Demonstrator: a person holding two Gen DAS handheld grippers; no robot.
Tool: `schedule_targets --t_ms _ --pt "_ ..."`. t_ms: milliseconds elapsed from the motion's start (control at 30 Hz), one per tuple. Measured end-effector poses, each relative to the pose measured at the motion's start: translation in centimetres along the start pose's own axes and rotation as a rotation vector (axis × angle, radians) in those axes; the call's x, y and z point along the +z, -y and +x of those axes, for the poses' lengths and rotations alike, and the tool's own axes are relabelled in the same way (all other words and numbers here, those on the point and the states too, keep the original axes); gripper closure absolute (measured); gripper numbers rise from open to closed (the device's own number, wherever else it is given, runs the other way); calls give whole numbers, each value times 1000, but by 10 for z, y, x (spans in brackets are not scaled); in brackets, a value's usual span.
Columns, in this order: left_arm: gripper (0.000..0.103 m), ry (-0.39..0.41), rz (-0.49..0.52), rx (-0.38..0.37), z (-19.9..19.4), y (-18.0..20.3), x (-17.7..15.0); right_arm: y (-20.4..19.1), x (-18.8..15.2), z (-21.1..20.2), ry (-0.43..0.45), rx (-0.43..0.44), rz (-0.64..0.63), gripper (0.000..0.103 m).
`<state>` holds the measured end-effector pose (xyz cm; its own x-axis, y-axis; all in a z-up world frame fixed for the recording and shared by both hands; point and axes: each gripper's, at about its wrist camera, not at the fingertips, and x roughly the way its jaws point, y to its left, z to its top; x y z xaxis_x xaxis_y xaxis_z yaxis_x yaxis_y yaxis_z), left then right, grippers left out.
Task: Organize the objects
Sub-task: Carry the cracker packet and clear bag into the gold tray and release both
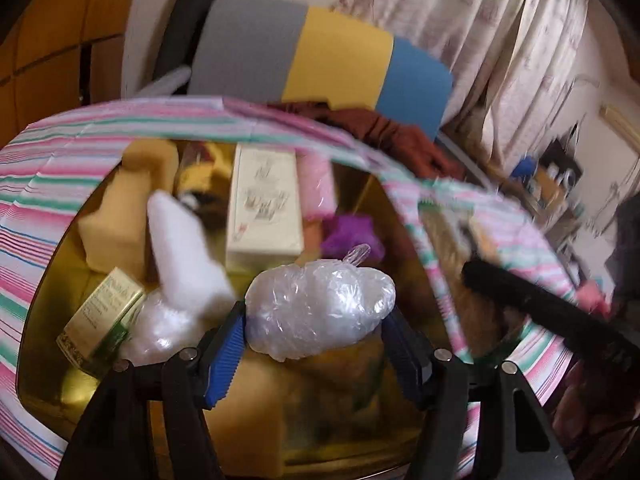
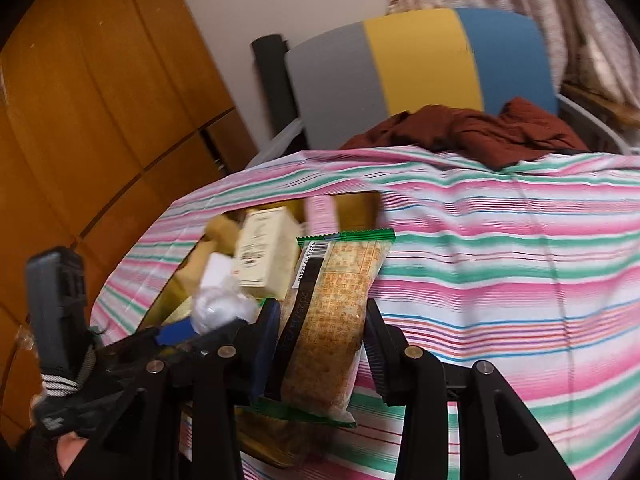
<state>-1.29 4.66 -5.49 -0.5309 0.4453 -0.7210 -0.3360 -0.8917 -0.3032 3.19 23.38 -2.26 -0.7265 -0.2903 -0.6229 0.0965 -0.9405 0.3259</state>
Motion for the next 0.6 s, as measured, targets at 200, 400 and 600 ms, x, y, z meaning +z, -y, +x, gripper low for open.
schedule_targets --t_ms 200,400,600 --pt "29 -56 -13 -26 9 -6 -6 -18 13 28 -22 45 10 57" --pt "28 -15 74 33 -8 4 -10 -20 14 25 -3 28 20 41" --pt "29 48 26 52 -28 -6 -8 -16 9 19 5 -20 5 43"
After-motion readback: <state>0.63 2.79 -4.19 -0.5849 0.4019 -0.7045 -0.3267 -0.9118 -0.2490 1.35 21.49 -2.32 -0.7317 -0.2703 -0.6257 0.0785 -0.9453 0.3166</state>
